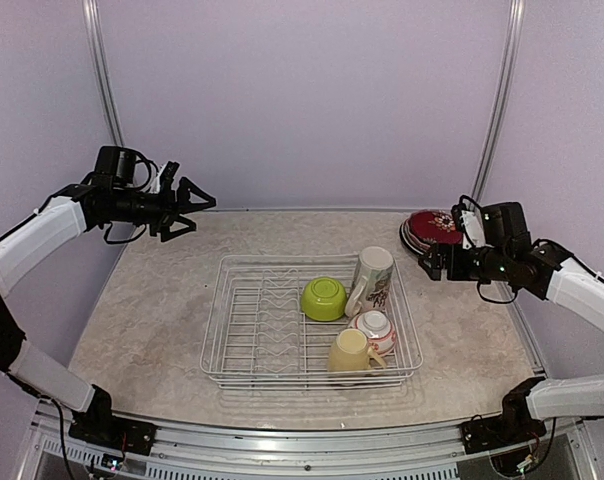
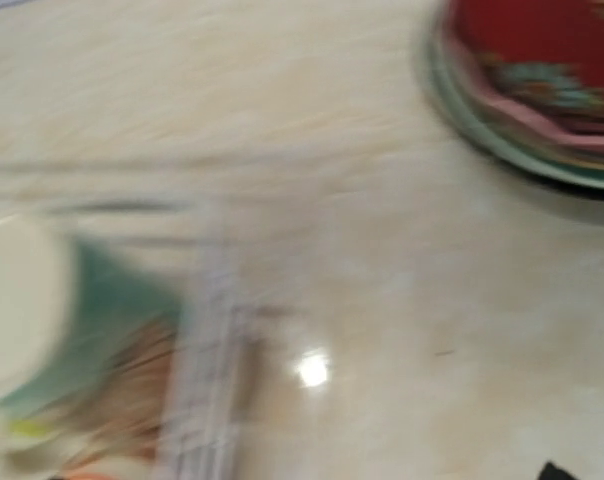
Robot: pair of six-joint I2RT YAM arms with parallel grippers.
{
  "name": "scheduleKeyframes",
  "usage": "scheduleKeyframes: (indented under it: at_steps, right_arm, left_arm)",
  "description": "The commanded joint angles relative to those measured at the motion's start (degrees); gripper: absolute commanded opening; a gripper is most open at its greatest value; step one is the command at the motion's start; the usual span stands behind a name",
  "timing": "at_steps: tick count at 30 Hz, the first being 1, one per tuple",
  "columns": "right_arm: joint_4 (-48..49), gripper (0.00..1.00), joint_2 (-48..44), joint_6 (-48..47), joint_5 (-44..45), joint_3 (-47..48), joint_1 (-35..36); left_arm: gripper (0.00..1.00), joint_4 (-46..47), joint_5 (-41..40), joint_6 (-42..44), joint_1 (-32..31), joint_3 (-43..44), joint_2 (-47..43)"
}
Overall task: Unload the mixed dishes from the dish rack
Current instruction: Grab the cup from the dish rack.
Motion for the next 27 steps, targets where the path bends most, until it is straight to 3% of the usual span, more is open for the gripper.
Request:
scheduleKeyframes:
  at_steps: [1,10,16,21,27]
  right_arm:
    - [-2.10,1.00,0.05,2.34,-3.31,3.29,5.91]
    - [-5.42,1.00,8.09,7.81,7.38,10.75,17.47]
    - [-7.90,1.00,18.84,9.13,13.20,18.08,21.80]
    - [-15.64,1.00,27.84,13.25,24.64,25.94,22.72]
    - [-16.79,1.00,34.75,13.98,25.83,29.94,22.68]
  left_arm:
    - [0.99,-0.74,-0.69,0.63,-0.78,2.11,0.45]
    - [0.99,-0.69,0.76,0.15,-1.46,2.27,1.48]
    - [0.99,-1.32,-0.09,0.70,-1.81,2.52,1.54]
    - [0.99,-1.50,-0.70,0.99,-1.88,2.59,1.45]
    - [0.99,-1.59,-0.39,0.99,-1.82,2.69,1.00]
